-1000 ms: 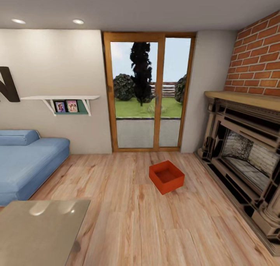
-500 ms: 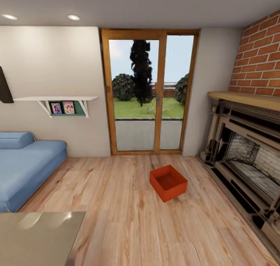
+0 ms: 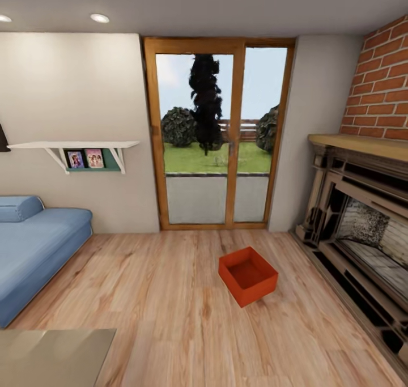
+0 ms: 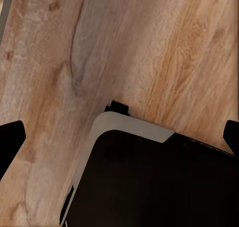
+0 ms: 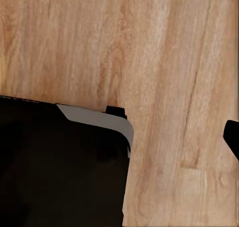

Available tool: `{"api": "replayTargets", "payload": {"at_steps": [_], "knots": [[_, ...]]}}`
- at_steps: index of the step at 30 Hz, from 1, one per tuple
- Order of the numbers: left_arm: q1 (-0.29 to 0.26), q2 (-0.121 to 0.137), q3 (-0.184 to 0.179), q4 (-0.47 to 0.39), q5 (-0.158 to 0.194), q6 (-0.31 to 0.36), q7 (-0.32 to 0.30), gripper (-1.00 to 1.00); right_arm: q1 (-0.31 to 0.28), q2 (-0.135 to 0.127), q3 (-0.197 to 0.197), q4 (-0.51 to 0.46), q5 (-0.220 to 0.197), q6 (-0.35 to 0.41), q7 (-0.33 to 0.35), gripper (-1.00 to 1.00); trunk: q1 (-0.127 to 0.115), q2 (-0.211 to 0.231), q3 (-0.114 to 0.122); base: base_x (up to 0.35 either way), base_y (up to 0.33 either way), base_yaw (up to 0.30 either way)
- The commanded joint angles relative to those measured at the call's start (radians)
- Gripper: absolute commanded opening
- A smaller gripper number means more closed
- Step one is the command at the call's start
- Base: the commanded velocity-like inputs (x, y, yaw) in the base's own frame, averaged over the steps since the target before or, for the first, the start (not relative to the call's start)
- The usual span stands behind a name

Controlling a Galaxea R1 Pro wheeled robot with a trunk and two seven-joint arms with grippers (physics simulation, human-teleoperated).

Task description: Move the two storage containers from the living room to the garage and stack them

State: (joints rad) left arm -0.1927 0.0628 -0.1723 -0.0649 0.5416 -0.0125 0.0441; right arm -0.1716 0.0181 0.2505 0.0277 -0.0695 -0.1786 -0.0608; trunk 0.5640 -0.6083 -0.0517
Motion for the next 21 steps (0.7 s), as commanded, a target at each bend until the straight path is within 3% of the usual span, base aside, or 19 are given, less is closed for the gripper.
{"api": "replayTargets", "payload": {"at_steps": [1, 21], "knots": [[-0.001, 0.000, -0.009, -0.001, 0.008, -0.001, 0.003, 1.00, -0.001, 0.000, 0.009, 0.003, -0.005, -0.005, -0.003, 1.00, 0.001, -0.001, -0.002, 0.325, 0.000, 0.000], [-0.001, 0.000, -0.009, -0.001, 0.008, -0.001, 0.003, 1.00, -0.001, 0.000, 0.011, 0.003, -0.008, -0.004, -0.004, 1.00, 0.001, -0.001, -0.002, 0.324, 0.000, 0.000]]}}
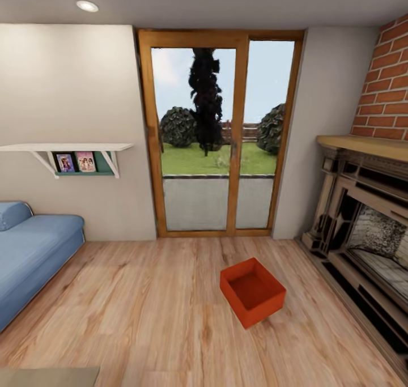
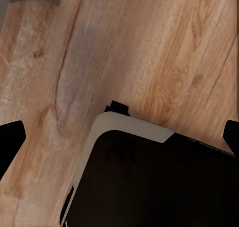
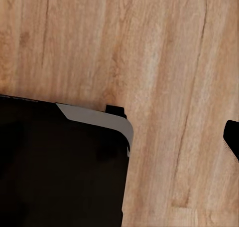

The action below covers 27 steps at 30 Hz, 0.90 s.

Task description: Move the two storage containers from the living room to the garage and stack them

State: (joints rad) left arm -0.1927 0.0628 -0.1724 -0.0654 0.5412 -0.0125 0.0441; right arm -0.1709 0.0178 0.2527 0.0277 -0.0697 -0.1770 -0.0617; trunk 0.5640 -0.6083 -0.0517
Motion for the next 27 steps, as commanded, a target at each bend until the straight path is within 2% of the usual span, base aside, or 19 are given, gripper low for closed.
{"api": "replayTargets", "payload": {"at_steps": [1, 27], "knots": [[-0.001, 0.000, -0.009, -0.001, 0.008, -0.001, 0.003, 1.00, -0.002, 0.001, 0.007, 0.003, -0.009, -0.005, -0.003, 1.00, 0.001, -0.001, -0.002, 0.324, 0.000, 0.000], [-0.001, 0.002, -0.008, -0.001, 0.005, 0.000, -0.010, 1.00, -0.002, 0.005, 0.006, 0.003, -0.009, 0.004, 0.013, 1.00, 0.001, -0.001, -0.002, 0.324, 0.000, 0.000]]}}
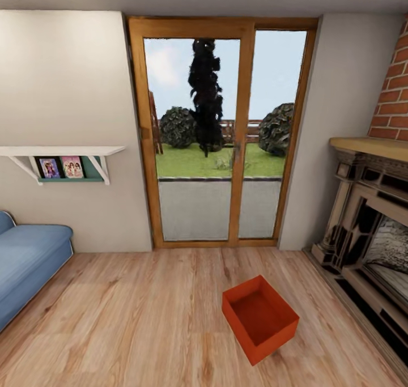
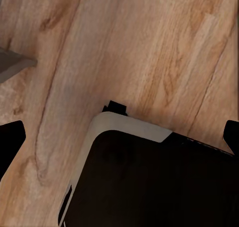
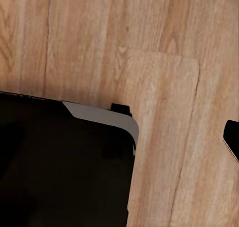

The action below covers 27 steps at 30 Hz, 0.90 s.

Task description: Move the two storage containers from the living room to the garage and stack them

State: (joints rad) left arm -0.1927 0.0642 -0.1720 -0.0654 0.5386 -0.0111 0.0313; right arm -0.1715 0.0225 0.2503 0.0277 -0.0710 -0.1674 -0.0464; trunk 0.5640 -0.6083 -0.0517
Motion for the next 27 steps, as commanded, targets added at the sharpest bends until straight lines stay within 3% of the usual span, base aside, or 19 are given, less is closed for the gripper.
{"api": "replayTargets", "payload": {"at_steps": [1, 27], "knots": [[-0.001, 0.000, -0.009, -0.001, 0.008, -0.001, 0.003, 1.00, -0.002, 0.001, 0.008, 0.003, -0.008, -0.006, -0.003, 1.00, 0.001, -0.001, -0.002, 0.324, 0.000, 0.000], [-0.001, -0.001, -0.007, -0.001, 0.009, -0.001, 0.004, 1.00, -0.001, 0.001, 0.009, 0.003, -0.008, -0.006, -0.003, 1.00, 0.001, -0.001, -0.002, 0.324, 0.061, 0.000]]}}
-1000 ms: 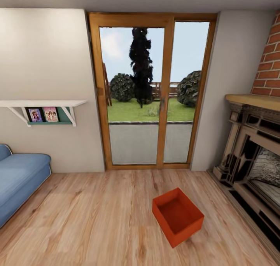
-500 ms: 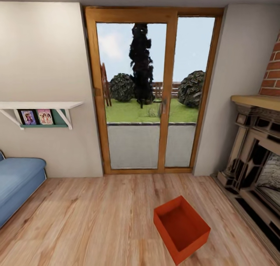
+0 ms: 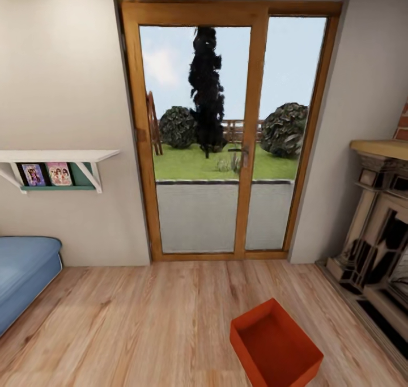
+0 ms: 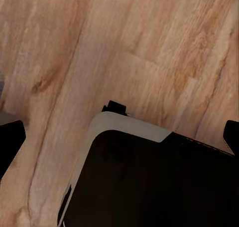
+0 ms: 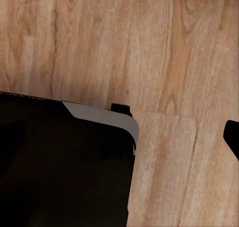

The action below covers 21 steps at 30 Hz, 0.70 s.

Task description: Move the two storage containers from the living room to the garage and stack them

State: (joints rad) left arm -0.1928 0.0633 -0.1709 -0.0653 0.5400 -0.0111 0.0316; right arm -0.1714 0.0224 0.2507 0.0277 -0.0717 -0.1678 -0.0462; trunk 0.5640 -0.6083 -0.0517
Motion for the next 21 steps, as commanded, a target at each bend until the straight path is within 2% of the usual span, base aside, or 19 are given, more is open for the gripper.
{"api": "replayTargets", "payload": {"at_steps": [1, 6, 21], "knots": [[-0.001, 0.000, -0.009, -0.001, 0.008, -0.001, 0.003, 1.00, -0.001, 0.001, 0.008, 0.003, -0.008, -0.005, -0.003, 1.00, 0.001, -0.001, -0.002, 0.324, 0.101, 0.000], [-0.001, 0.000, -0.009, -0.001, 0.008, -0.001, 0.004, 1.00, -0.001, -0.001, 0.007, 0.003, -0.009, -0.005, -0.003, 1.00, 0.001, -0.001, -0.002, 0.324, 0.118, -0.108], [-0.001, 0.000, -0.010, -0.001, 0.008, -0.003, 0.004, 1.00, -0.001, 0.001, 0.008, 0.003, -0.010, -0.005, -0.003, 1.00, 0.001, -0.001, -0.002, 0.324, 0.124, -0.236]]}}
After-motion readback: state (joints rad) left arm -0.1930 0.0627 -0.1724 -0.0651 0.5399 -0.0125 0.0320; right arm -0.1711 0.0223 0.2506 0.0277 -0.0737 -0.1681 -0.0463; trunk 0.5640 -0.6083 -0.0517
